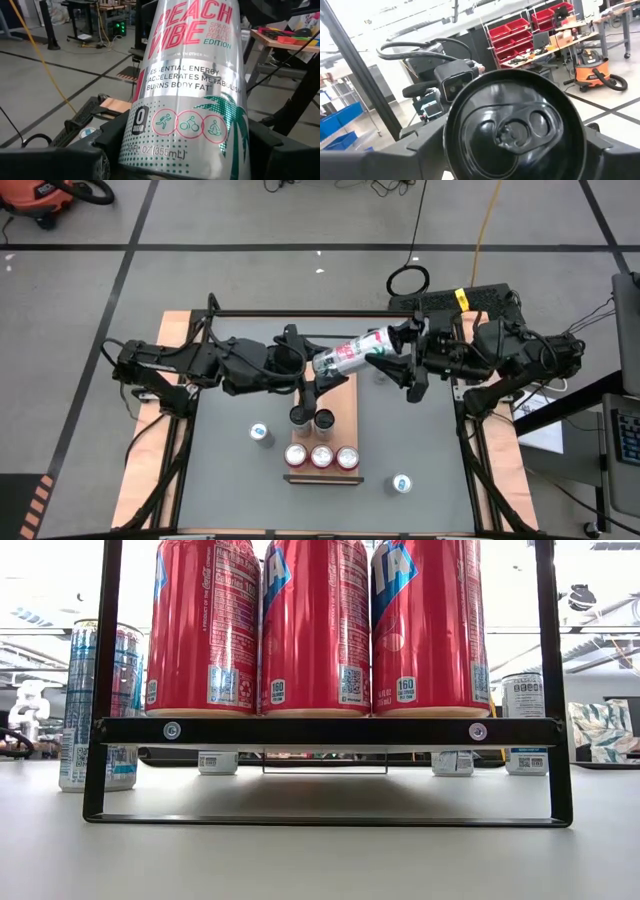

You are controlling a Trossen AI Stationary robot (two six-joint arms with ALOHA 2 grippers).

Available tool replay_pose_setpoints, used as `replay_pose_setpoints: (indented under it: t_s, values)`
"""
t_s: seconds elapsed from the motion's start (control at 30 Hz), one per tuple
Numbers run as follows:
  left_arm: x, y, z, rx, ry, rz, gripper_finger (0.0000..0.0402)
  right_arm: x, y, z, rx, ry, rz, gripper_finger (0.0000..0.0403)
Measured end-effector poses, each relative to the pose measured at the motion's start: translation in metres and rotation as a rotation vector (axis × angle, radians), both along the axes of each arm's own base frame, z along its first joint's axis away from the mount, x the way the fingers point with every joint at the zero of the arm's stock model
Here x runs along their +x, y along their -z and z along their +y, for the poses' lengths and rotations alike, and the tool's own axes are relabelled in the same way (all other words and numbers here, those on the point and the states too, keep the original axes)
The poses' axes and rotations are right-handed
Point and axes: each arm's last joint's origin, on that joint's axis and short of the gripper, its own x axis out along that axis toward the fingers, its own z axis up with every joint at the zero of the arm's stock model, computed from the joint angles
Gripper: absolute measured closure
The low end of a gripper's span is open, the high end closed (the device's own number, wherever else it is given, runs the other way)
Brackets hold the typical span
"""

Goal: Sort soda cans
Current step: Put the white pink soda can on the shelf and align it with the other white pink soda cans

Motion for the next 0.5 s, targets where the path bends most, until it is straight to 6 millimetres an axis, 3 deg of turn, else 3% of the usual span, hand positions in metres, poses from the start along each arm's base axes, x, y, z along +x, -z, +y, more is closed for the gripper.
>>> replay_pose_setpoints:
  t_s: [0.27, 0.5]
  values:
    - [-0.0002, 0.0012, 0.0001, 0.004, -0.003, 0.013, 0.0143, 0.0001, 0.0004, 0.0001, -0.012, -0.003, 0.006, 0.0179]
    - [-0.0005, 0.0016, 0.0007, -0.039, -0.027, 0.007, 0.0101, 0.0004, 0.0008, 0.0002, -0.037, 0.001, 0.014, 0.0167]
